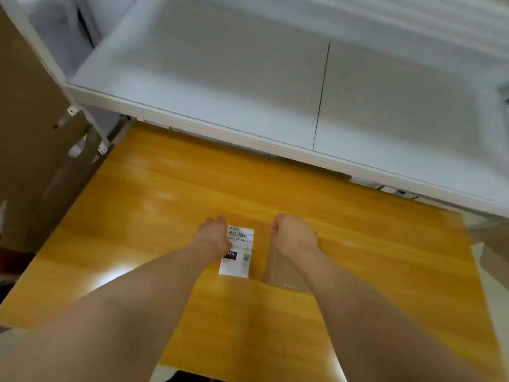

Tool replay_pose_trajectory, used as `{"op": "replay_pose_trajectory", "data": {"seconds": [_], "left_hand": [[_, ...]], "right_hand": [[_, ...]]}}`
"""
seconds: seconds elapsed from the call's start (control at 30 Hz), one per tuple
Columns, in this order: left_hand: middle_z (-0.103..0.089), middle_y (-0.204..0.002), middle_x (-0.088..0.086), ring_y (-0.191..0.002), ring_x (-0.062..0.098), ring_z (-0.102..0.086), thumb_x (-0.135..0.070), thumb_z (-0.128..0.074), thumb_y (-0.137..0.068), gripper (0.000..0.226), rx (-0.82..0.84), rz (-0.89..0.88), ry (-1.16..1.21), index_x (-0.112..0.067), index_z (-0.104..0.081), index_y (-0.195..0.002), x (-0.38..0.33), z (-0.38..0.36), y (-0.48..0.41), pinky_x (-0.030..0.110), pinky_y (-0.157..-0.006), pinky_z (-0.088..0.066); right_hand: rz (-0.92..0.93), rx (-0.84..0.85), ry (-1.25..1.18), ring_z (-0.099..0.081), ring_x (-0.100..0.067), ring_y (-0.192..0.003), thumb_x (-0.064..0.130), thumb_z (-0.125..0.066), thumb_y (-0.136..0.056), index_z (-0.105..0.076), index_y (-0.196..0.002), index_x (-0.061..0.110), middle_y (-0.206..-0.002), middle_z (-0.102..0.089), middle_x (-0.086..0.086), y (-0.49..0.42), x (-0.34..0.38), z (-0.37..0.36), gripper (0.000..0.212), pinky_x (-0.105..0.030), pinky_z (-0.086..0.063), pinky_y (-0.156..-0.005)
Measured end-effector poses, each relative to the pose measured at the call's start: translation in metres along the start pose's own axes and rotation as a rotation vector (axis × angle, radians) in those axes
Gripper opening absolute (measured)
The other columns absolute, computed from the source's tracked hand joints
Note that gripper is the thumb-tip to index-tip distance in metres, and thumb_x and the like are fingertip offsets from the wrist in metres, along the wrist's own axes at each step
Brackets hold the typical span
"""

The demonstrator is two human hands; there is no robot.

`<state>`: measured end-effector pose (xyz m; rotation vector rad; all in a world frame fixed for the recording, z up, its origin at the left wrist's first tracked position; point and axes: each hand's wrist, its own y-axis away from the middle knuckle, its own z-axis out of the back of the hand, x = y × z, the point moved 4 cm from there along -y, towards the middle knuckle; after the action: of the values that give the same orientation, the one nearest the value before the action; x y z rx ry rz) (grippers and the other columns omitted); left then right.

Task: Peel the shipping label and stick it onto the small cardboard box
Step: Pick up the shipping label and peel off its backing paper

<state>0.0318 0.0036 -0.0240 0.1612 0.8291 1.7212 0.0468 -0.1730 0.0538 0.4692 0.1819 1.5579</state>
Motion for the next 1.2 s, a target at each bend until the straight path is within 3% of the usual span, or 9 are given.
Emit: {"op": "replay_pose_trajectory", "data": {"seconds": [0.07,0.23,0.43,0.8,0.97,1.2], "left_hand": [[-0.046,-0.133,0.017,-0.123,0.034,-0.050,-0.027,-0.072,-0.086,0.063,0.009,0.013,-0.001,-0.010,-0.038,-0.137,-0.001,-0.005,-0.005,0.041,-0.095,-0.050],[-0.043,-0.136,0.015,-0.127,0.033,-0.044,-0.038,-0.076,-0.081,0.074,0.012,0.039,-0.019,-0.010,-0.037,-0.137,-0.001,-0.022,-0.012,0.045,-0.101,-0.047],[-0.034,-0.137,0.013,-0.128,0.032,-0.037,-0.037,-0.081,-0.076,0.086,-0.008,0.039,-0.097,-0.015,-0.029,-0.141,0.003,-0.034,-0.017,0.041,-0.094,-0.047],[-0.035,-0.132,0.013,-0.123,0.032,-0.040,-0.018,-0.072,-0.081,0.068,-0.069,0.009,-0.122,-0.017,-0.033,-0.136,0.011,-0.046,-0.010,0.038,-0.091,-0.044],[-0.029,-0.138,0.009,-0.126,0.032,-0.036,-0.013,-0.068,-0.082,0.087,-0.048,-0.027,-0.117,-0.035,-0.019,-0.150,0.009,-0.046,-0.008,0.040,-0.092,-0.045],[-0.033,-0.135,0.012,-0.123,0.033,-0.038,-0.011,-0.061,-0.085,0.057,-0.065,-0.035,-0.128,-0.021,-0.038,-0.136,0.008,-0.041,-0.005,0.041,-0.087,-0.048]], "right_hand": [[-0.010,0.025,0.009,-0.065,-0.031,-0.104,0.008,-0.047,-0.093,-0.067,-0.107,0.014,-0.111,-0.070,-0.009,-0.002,-0.002,-0.004,0.026,-0.031,-0.040,-0.068],[-0.001,0.041,-0.020,-0.066,-0.034,-0.102,0.008,-0.046,-0.092,-0.068,-0.106,0.011,-0.111,-0.071,-0.013,-0.008,-0.004,-0.011,0.026,-0.037,-0.055,-0.077],[0.024,0.041,-0.056,-0.066,-0.032,-0.099,0.007,-0.046,-0.092,-0.068,-0.105,0.012,-0.109,-0.072,-0.011,-0.014,-0.002,-0.013,0.026,-0.039,-0.057,-0.077],[0.009,0.104,-0.156,-0.066,-0.030,-0.098,0.011,-0.048,-0.093,-0.069,-0.106,0.017,-0.110,-0.072,-0.009,-0.007,0.010,-0.024,0.025,-0.036,-0.057,-0.079],[-0.008,0.117,-0.180,-0.067,-0.031,-0.099,0.012,-0.049,-0.092,-0.071,-0.104,0.018,-0.110,-0.073,-0.011,-0.001,0.012,-0.027,0.025,-0.040,-0.058,-0.083],[-0.032,0.147,-0.207,-0.067,-0.028,-0.095,0.013,-0.051,-0.093,-0.072,-0.103,0.018,-0.107,-0.073,-0.009,0.005,0.013,-0.037,0.023,-0.033,-0.055,-0.076]]}}
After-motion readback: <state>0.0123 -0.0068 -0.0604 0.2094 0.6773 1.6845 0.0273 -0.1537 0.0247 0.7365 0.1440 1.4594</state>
